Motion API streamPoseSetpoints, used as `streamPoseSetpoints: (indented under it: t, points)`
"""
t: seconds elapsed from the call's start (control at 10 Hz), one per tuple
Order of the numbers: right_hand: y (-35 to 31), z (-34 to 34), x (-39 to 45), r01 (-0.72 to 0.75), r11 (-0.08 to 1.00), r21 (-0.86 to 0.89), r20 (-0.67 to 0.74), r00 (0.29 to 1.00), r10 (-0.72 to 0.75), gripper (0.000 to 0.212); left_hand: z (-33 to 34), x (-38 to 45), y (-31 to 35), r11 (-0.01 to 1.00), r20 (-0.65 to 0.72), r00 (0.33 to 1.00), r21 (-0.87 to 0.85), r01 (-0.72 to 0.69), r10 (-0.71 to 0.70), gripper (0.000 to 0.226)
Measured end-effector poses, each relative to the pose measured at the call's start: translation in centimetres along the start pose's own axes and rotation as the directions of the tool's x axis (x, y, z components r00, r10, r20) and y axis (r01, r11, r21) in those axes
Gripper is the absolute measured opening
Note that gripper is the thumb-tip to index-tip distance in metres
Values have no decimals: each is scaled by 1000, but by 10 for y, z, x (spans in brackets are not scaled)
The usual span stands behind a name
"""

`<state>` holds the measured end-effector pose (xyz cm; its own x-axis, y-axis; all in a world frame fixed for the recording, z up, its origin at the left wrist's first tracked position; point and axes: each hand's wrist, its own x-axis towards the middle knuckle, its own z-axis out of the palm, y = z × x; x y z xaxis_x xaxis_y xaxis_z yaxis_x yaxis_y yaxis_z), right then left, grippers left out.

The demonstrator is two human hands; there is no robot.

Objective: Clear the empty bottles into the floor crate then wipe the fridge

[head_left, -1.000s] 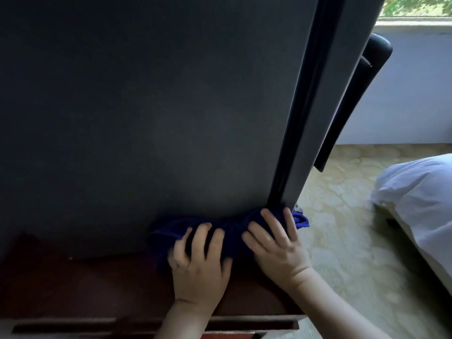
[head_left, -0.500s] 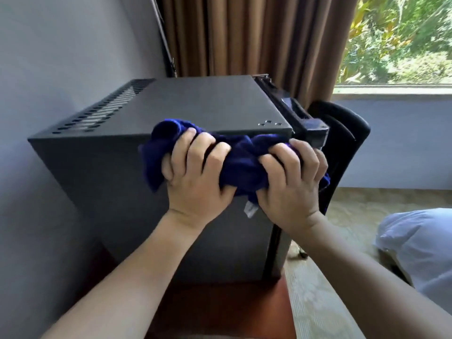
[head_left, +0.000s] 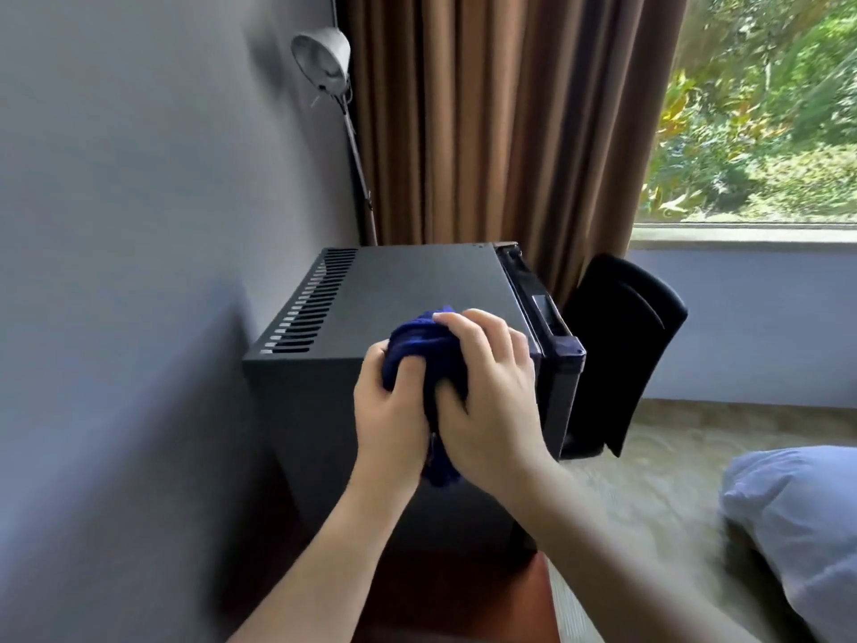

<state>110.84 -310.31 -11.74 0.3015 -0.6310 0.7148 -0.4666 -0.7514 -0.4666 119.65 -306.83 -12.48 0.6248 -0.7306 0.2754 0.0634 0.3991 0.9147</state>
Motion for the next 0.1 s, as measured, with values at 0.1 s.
streamPoseSetpoints:
  t: [0.1]
  points:
    - [-28,-41,-1,-151,926,347,161,982,100,56,-22,-5,36,994,-62,995,-81,69,-74,17]
